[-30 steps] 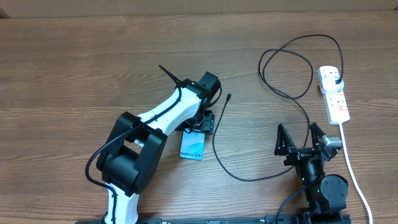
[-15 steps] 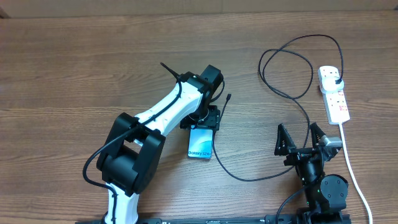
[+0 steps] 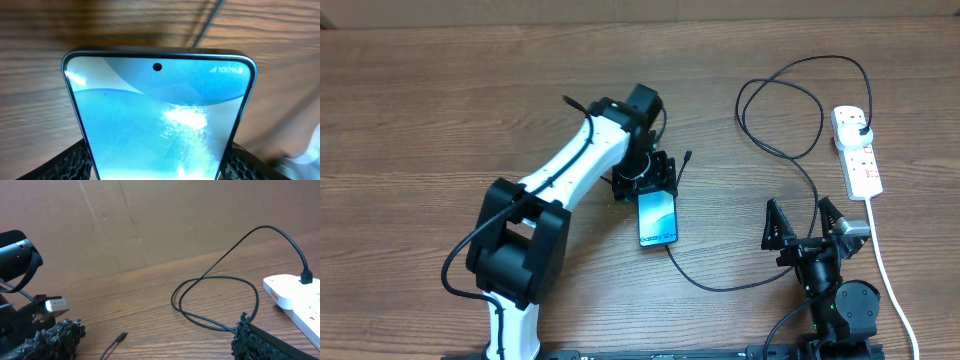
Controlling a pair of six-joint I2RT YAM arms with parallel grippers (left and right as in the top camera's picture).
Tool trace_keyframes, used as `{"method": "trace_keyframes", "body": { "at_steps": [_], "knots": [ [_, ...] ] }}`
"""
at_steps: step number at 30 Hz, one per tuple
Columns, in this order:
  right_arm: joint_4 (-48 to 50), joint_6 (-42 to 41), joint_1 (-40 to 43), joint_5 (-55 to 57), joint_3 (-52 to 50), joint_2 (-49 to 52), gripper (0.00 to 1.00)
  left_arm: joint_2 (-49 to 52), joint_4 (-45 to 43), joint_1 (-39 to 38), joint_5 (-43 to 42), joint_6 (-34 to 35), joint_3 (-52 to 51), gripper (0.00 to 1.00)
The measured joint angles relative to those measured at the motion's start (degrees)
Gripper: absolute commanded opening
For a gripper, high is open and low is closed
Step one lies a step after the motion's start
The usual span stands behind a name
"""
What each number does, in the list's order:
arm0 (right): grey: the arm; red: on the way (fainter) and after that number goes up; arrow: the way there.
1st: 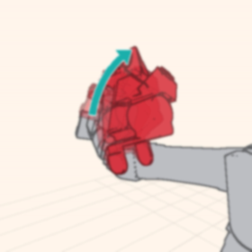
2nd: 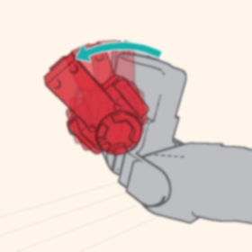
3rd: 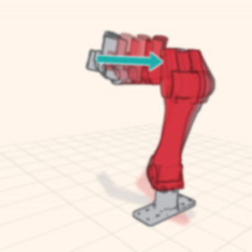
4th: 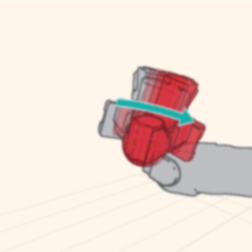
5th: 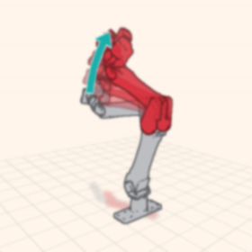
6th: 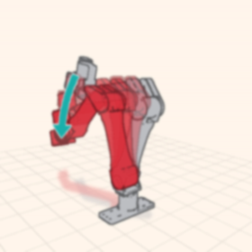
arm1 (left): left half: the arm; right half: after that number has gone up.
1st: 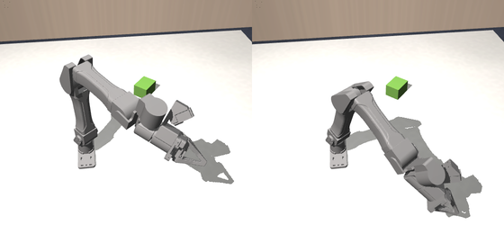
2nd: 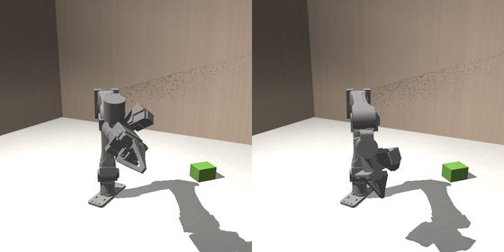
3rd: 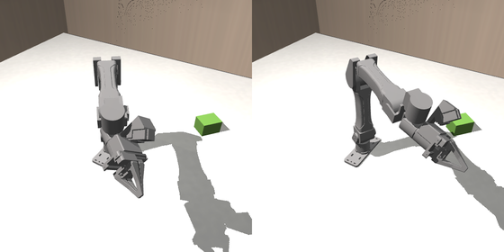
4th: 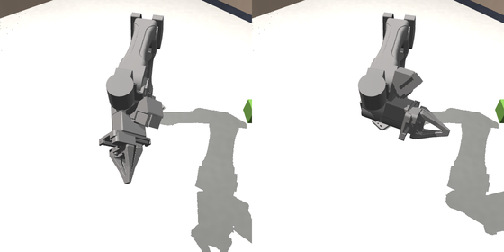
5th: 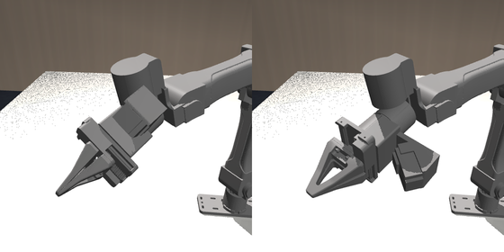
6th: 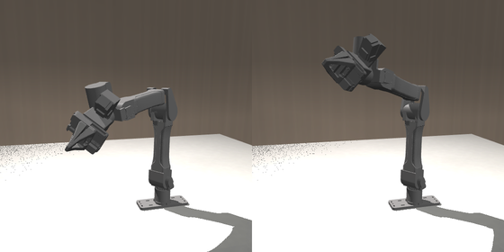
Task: Plug charger to phone and switch on socket
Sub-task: 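Lift the phone with the left gripper and hold it upright mid-table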
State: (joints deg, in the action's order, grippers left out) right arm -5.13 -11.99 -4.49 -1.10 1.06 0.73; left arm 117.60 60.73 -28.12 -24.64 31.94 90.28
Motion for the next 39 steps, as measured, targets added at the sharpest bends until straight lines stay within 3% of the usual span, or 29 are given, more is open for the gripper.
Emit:
{"method": "trace_keyframes", "body": {
  "at_steps": [5, 16, 39],
  "knots": [
    [0.02, 0.00, 0.00, 0.00, 0.00, 0.00, 1.00, 0.00, -0.02, 3.69, -9.81, 2.80, 0.00, 0.47],
    [0.02, 0.02, 0.00, 0.00, 0.00, 0.00, 1.00, 0.00, -0.02, 10.58, -20.31, 13.42, 0.00, 0.41],
    [0.02, 0.02, 0.00, 0.02, 0.00, 0.00, 1.00, 0.02, 0.13, 10.97, -42.07, 25.44, 0.00, 0.38]
  ]
}}
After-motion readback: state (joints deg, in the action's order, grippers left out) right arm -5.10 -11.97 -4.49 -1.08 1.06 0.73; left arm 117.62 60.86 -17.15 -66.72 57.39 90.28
